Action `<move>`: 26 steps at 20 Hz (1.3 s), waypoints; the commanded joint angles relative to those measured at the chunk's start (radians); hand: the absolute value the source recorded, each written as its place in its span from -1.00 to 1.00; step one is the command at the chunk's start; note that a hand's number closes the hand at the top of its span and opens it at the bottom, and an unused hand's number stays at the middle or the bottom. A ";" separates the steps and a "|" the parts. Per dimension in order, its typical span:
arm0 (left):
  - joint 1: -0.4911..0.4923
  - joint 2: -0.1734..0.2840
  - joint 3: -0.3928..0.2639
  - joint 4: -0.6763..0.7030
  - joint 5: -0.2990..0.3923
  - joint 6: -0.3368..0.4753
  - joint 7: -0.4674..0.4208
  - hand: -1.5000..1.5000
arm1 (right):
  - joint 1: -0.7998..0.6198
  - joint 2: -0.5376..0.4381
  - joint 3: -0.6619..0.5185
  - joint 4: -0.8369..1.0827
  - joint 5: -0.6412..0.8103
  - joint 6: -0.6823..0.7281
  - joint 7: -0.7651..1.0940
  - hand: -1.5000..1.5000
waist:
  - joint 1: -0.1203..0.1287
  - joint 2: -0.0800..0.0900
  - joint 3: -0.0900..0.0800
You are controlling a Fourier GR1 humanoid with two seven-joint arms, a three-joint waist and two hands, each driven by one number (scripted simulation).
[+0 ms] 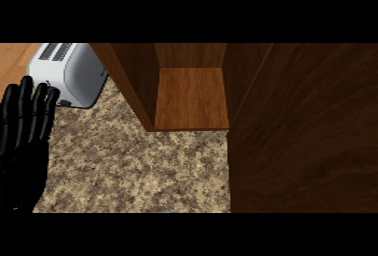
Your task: Pick up the bottled water, place it into the cabinet and close the cabinet
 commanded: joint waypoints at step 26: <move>0.277 0.582 -0.825 -0.070 -0.944 -0.137 -0.705 -1.00 | 0.318 0.079 0.080 -0.027 -0.212 0.039 0.170 -1.00 | 0.086 -0.055 0.005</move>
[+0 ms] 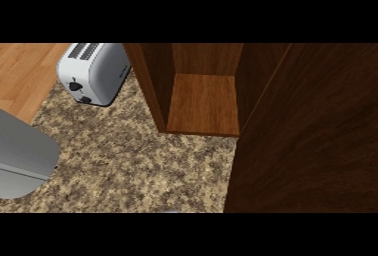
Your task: Pick up the bottled water, place it into the cabinet and close the cabinet
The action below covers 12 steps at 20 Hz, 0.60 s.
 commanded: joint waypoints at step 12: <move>0.249 0.059 -0.140 0.304 -0.316 0.531 -0.281 -1.00 | 0.143 -0.022 0.030 -0.108 -0.027 0.059 -0.032 -1.00 | -0.010 0.028 0.003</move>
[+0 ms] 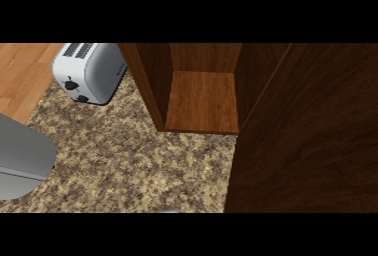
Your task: Pick up the bottled water, place it into the cabinet and close the cabinet
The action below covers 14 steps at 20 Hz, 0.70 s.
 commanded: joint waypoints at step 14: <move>0.173 0.032 -0.124 0.351 -0.123 0.393 -0.237 -1.00 | 0.121 -0.033 0.044 -0.046 -0.005 0.097 -0.086 -1.00 | -0.039 0.026 0.008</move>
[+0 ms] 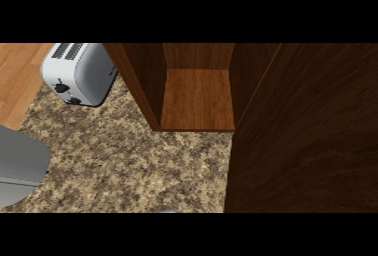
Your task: Pick up the bottled water, place it into the cabinet and close the cabinet
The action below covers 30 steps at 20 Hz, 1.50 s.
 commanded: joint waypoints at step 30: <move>-0.195 -0.144 0.008 0.498 0.035 -0.117 -0.085 -1.00 | 0.277 -0.037 0.098 0.001 0.064 0.131 -0.255 -1.00 | -0.021 0.015 0.005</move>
